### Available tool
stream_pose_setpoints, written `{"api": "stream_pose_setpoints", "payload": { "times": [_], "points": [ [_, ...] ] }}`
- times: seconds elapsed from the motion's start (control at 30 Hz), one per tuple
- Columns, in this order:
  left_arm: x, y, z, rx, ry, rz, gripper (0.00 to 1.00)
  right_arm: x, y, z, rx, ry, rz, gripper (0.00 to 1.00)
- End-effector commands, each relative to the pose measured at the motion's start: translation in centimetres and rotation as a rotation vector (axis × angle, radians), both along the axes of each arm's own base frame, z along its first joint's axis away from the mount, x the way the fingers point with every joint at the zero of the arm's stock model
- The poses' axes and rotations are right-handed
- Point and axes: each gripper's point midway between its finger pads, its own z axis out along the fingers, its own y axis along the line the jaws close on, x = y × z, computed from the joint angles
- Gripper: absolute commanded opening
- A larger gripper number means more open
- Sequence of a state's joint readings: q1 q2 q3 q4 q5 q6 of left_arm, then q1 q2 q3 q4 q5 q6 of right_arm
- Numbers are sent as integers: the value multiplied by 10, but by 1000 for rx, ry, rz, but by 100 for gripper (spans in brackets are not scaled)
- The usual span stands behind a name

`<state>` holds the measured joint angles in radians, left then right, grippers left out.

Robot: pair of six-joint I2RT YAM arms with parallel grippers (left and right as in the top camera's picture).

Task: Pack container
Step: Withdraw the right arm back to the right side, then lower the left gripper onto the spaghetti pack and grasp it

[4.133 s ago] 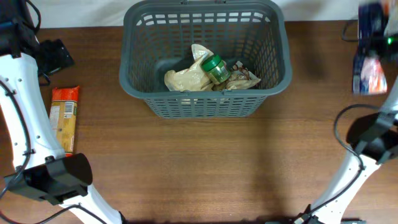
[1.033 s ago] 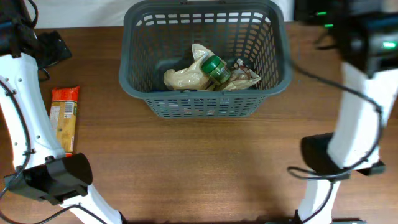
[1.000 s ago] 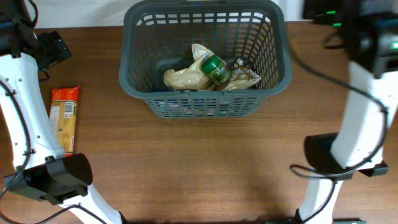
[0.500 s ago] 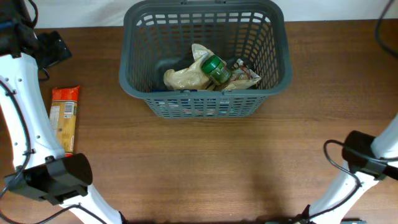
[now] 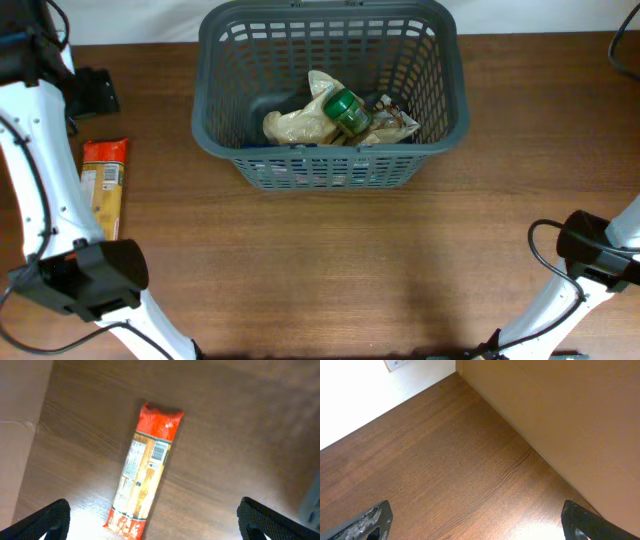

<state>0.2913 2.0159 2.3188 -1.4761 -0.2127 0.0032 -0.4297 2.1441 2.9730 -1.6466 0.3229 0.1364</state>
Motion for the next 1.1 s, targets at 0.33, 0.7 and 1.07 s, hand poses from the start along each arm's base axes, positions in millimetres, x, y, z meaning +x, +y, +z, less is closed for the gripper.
{"api": "stream_pose_setpoints", "payload": {
  "times": [0.33,0.7,1.07],
  "points": [
    [-46,53,-82,-47,267,-13,95,1,0,-3,16,-4,-8,99],
    [-68,53,-141,-261,286,-110,98,1,0,-3,16,-4,-8,99],
    [-87,48,-203,-267,360,-189,99,1,0,-3,16,-4,-8,99]
  ]
}}
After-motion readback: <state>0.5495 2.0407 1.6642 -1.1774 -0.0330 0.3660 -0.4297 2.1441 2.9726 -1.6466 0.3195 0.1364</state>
